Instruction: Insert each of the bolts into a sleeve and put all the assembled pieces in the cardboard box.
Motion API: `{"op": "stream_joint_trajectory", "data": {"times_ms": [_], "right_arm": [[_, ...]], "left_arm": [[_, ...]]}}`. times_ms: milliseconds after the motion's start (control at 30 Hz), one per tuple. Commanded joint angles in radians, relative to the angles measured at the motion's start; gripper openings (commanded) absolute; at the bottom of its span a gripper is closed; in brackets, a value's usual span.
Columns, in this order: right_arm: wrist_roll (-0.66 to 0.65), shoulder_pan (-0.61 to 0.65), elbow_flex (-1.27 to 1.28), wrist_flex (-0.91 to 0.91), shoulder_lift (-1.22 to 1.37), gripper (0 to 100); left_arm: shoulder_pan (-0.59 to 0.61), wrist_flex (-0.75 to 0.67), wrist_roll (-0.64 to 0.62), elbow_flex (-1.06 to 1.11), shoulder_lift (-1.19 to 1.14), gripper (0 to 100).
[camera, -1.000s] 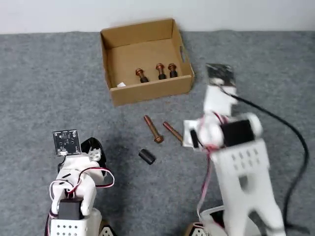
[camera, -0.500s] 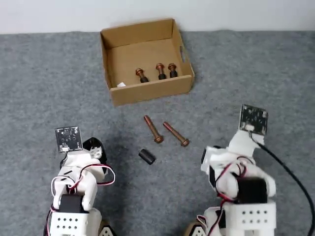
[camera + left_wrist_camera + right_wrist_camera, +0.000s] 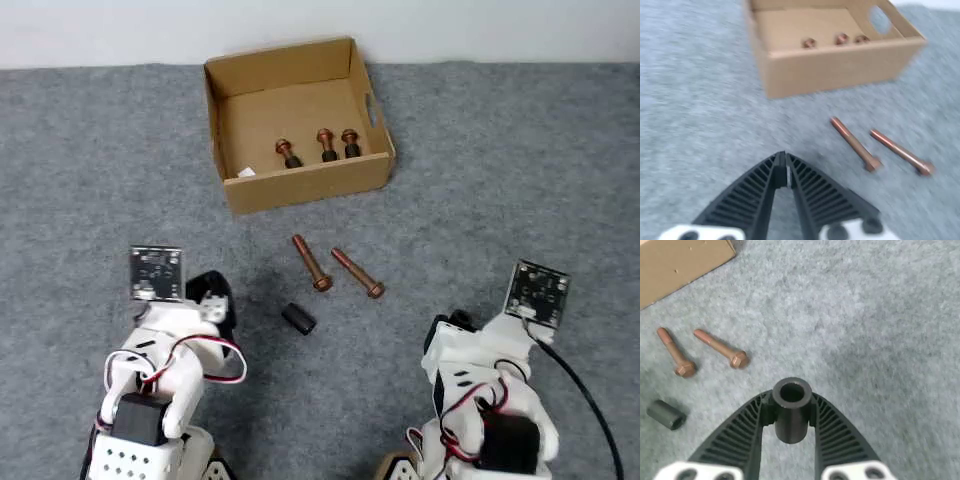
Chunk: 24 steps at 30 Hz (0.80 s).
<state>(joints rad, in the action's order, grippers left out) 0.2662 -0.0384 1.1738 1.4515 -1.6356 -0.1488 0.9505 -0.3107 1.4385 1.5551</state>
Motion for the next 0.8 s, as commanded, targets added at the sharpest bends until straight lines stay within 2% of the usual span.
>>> {"op": "stream_joint_trajectory", "data": {"times_ms": [0, 167, 333, 467, 633, 667, 767], "right_arm": [[-0.011, -0.013, -0.005, -0.019, -0.021, 0.8], [-0.011, -0.015, -0.003, -0.019, -0.03, 0.8], [-0.009, -0.015, -0.003, -0.021, -0.03, 0.8], [-0.009, -0.021, -0.002, -0.021, -0.03, 0.8], [-0.009, -0.099, -0.002, -0.021, -0.031, 0.8], [-0.009, -0.099, -0.002, -0.021, -0.031, 0.8], [-0.011, -0.099, 0.003, -0.021, -0.031, 0.8]], "left_arm": [[-0.063, -0.012, 0.098, -0.064, -0.041, 0], [-0.072, -0.089, 0.184, -0.188, -0.292, 0], [-0.078, -0.097, 0.206, -0.467, -0.698, 0], [-0.08, -0.028, 0.206, -0.727, -1.02, 0], [-0.115, 0.083, 0.218, -1.026, -1.352, 1], [-0.123, 0.115, 0.261, -1.082, -1.41, 1], [-0.146, 0.201, 0.511, -1.267, -1.573, 3]]}}
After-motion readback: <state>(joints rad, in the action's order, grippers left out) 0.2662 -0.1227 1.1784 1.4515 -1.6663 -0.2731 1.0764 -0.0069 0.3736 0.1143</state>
